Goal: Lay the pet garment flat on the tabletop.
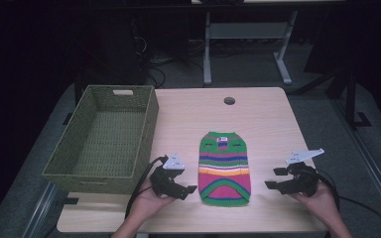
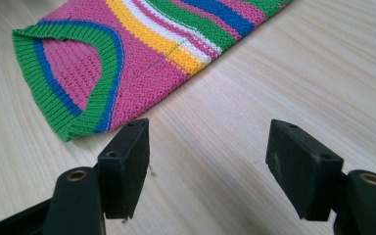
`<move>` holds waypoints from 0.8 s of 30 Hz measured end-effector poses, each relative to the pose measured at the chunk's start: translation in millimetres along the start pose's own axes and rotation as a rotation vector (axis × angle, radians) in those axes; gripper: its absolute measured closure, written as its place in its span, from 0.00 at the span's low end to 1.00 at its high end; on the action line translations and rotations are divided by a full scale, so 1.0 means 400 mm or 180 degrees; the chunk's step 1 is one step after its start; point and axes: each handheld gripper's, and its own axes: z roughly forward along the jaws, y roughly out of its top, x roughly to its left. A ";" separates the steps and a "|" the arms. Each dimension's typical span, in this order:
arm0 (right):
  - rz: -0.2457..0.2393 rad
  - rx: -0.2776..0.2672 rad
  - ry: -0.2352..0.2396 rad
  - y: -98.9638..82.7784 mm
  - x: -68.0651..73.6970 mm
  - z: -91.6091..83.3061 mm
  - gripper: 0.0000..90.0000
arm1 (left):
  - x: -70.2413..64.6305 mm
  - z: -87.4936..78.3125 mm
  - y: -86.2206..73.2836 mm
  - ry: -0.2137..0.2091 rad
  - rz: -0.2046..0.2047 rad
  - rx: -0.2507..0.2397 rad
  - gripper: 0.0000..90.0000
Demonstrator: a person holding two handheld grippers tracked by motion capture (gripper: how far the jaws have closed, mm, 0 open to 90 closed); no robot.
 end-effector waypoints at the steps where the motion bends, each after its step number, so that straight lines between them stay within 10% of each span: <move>1: 0.0002 0.0001 0.0002 -0.002 0.000 -0.002 0.36 | -0.002 -0.001 -0.003 -0.0004 -0.0023 -0.0015 0.25; 24: 0.0067 -0.0098 -0.0113 -0.083 0.014 -0.023 0.33 | -0.024 -0.019 -0.046 -0.0005 -0.0033 -0.0095 0.24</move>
